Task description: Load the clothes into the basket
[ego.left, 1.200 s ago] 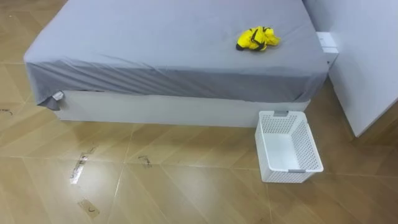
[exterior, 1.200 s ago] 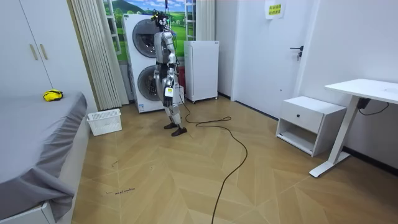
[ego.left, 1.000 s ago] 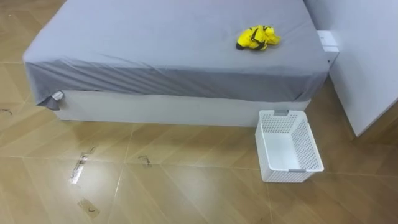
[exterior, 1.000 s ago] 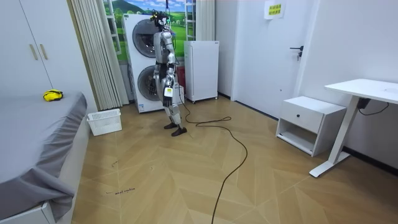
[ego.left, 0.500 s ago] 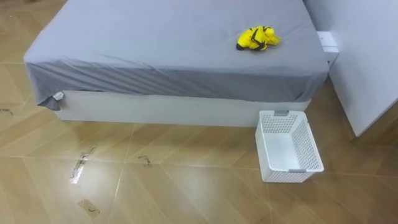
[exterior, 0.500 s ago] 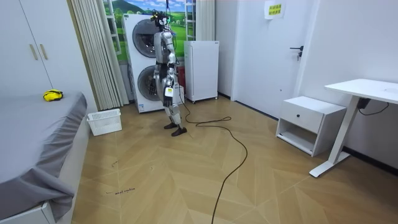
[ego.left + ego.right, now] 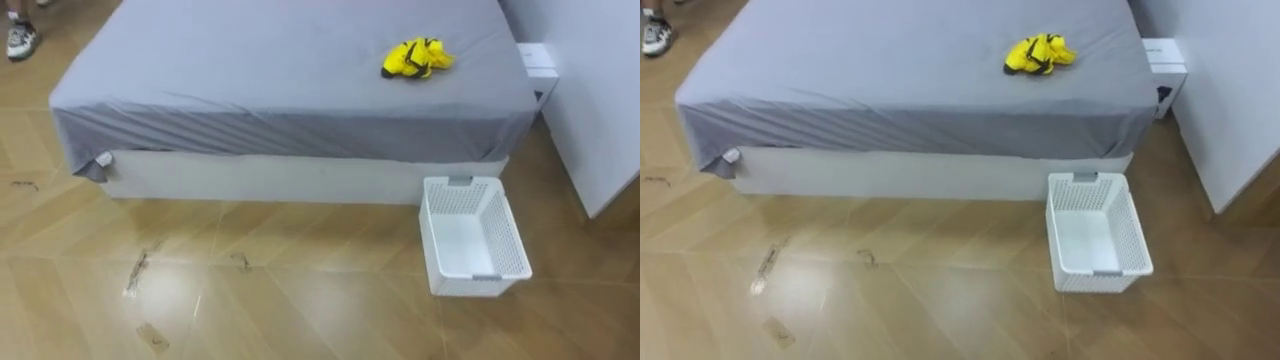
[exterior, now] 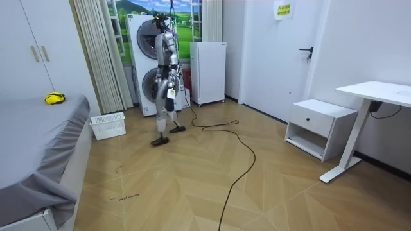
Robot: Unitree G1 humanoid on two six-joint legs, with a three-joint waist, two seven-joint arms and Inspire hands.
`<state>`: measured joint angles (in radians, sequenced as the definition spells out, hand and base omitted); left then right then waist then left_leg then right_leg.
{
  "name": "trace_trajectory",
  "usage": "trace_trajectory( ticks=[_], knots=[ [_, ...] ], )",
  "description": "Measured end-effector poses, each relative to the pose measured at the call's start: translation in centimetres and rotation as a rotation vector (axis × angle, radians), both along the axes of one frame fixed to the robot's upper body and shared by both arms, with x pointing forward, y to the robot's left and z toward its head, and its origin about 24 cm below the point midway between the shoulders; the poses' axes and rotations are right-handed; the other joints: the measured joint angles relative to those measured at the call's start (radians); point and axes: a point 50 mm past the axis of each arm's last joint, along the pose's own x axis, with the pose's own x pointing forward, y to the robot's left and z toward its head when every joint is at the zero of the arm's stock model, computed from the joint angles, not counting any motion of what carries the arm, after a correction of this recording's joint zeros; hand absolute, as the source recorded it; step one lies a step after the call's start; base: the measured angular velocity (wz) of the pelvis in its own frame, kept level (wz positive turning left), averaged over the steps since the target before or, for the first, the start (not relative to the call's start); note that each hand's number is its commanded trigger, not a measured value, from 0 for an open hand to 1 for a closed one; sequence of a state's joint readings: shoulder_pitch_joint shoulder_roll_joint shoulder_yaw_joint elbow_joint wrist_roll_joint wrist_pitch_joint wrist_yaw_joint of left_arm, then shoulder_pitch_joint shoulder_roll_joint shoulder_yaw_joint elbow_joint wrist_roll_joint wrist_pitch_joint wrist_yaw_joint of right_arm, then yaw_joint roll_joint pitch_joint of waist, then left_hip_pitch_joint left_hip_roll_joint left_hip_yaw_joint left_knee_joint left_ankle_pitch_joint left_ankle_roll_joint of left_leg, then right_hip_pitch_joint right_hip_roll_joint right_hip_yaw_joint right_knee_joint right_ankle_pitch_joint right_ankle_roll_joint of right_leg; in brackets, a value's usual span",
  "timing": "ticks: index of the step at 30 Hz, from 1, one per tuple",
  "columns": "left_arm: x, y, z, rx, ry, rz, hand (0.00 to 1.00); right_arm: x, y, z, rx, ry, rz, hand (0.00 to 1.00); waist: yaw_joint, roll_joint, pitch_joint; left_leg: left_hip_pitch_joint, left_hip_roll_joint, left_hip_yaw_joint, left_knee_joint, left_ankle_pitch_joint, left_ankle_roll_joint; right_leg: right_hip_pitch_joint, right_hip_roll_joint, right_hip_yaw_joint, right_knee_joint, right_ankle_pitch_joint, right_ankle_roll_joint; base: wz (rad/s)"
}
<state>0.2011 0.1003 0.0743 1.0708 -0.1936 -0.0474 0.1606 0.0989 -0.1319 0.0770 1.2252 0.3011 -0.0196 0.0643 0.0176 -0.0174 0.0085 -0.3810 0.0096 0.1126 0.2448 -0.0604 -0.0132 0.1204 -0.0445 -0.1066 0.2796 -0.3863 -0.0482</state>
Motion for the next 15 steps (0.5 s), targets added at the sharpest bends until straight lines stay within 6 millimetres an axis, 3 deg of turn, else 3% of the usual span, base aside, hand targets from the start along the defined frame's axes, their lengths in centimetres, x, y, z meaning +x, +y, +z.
trace_trajectory(
  ticks=[1, 2, 3, 4, 5, 6, 7, 8, 9, 10, 11, 13, 14, 15],
  knots=[
    [-0.2, 0.0, 0.0, 0.000, 0.003, 0.001, 0.00, 0.0, 0.0, 0.0, -0.002, 0.002, 0.000, 0.00, 0.004, -0.001, 0.0008, -0.004, 0.000, 0.000, -0.019, 0.033, 0.003, 0.011, -0.006, 0.006, -0.004, -0.010, 0.005, -0.37],
    [-0.2, 0.0, 0.0, 0.003, 0.001, 0.003, 0.00, 0.0, 0.0, 0.0, -0.009, 0.002, 0.004, 0.00, 0.004, -0.010, 0.0018, -0.012, -0.011, 0.013, -0.024, 0.096, 0.024, 0.031, -0.028, 0.023, -0.006, -0.026, 0.028, -0.25],
    [-0.1, 0.2, 0.1, 0.011, -0.013, 0.005, 0.00, 0.1, -0.1, 0.0, -0.024, 0.002, 0.029, 0.00, 0.007, -0.031, -0.0026, -0.017, -0.033, 0.046, -0.009, 0.144, 0.053, 0.044, -0.060, 0.046, -0.008, -0.051, 0.043, -0.16],
    [0.0, 0.3, 0.1, 0.014, -0.023, 0.005, 0.00, 0.2, -0.1, 0.1, -0.031, 0.000, 0.031, 0.00, 0.005, -0.037, -0.0088, -0.025, -0.050, 0.060, 0.013, 0.140, 0.074, 0.050, -0.080, 0.055, -0.009, -0.058, 0.052, 0.06],
    [0.5, 0.3, 0.2, 0.017, -0.049, 0.004, 0.00, 0.4, -0.3, 0.2, -0.041, -0.013, 0.032, 0.00, 0.004, -0.060, -0.0072, -0.034, -0.082, 0.083, 0.082, 0.075, 0.090, 0.054, -0.116, 0.052, -0.003, -0.066, 0.067, 0.04],
    [0.9, 0.2, 0.3, 0.017, -0.066, -0.001, 0.00, 0.3, -0.4, 0.2, -0.053, -0.015, 0.029, 0.00, 0.013, -0.062, -0.0018, -0.037, -0.093, 0.097, 0.149, 0.019, 0.098, 0.047, -0.137, 0.047, 0.052, -0.051, 0.096, -0.05],
    [1.0, 0.2, 0.3, 0.016, -0.069, -0.002, 0.00, 0.4, -0.4, 0.2, -0.057, -0.020, 0.028, 0.00, 0.016, -0.061, -0.0024, -0.031, -0.093, 0.104, 0.173, -0.010, 0.102, 0.038, -0.147, 0.046, 0.095, -0.038, 0.116, -0.22],
    [0.9, 0.2, 0.3, 0.019, -0.071, -0.001, 0.00, 0.8, -0.3, 0.3, -0.061, -0.037, 0.030, 0.00, 0.022, -0.057, -0.0033, 0.002, -0.093, 0.121, 0.207, -0.064, 0.109, 0.014, -0.160, 0.044, 0.218, 0.012, 0.133, -0.07],
    [0.8, 0.3, 0.3, 0.021, -0.068, -0.002, 0.00, 0.9, -0.2, 0.3, -0.069, -0.043, 0.024, 0.00, 0.015, -0.047, -0.0070, 0.055, -0.097, 0.136, 0.202, -0.104, 0.120, -0.015, -0.165, 0.038, 0.346, 0.106, 0.134, 0.06],
    [1.0, 0.2, 0.3, 0.022, -0.071, -0.006, 0.00, 1.0, -0.2, 0.3, -0.075, -0.046, 0.022, 0.00, 0.014, -0.044, -0.0086, 0.089, -0.099, 0.136, 0.185, -0.120, 0.124, -0.031, -0.166, 0.038, 0.409, 0.172, 0.132, 0.20],
    [1.5, 0.3, 0.4, 0.028, -0.084, -0.018, 0.00, 1.5, -0.2, 0.4, -0.082, -0.066, 0.022, 0.00, 0.021, -0.038, -0.0083, 0.156, -0.104, 0.126, 0.141, -0.143, 0.126, -0.087, -0.166, 0.044, 0.546, 0.281, 0.113, 0.08],
    [2.4, 0.1, 0.5, 0.039, -0.096, -0.065, 0.00, 3.3, -0.3, 0.9, -0.087, -0.134, 0.016, 0.00, 0.028, -0.021, 0.0006, 0.240, -0.099, 0.092, 0.088, -0.168, 0.125, -0.197, -0.135, 0.023, 0.671, 0.182, 0.071, -0.06],
    [2.7, 0.0, 0.5, 0.042, -0.099, -0.092, 0.00, 4.6, -0.2, 1.4, -0.090, -0.188, 0.020, 0.00, 0.039, 0.003, 0.0063, 0.294, -0.082, 0.047, 0.065, -0.183, 0.119, -0.272, -0.089, -0.003, 0.671, 0.114, 0.045, -0.15],
    [3.3, -0.1, 0.6, 0.047, -0.111, -0.112, 0.00, 5.9, 0.1, 1.9, -0.091, -0.238, 0.033, 0.00, 0.039, 0.019, 0.0063, 0.345, -0.066, 0.010, 0.046, -0.197, 0.113, -0.352, -0.039, -0.036, 0.620, 0.075, 0.031, -0.11]
  ],
)
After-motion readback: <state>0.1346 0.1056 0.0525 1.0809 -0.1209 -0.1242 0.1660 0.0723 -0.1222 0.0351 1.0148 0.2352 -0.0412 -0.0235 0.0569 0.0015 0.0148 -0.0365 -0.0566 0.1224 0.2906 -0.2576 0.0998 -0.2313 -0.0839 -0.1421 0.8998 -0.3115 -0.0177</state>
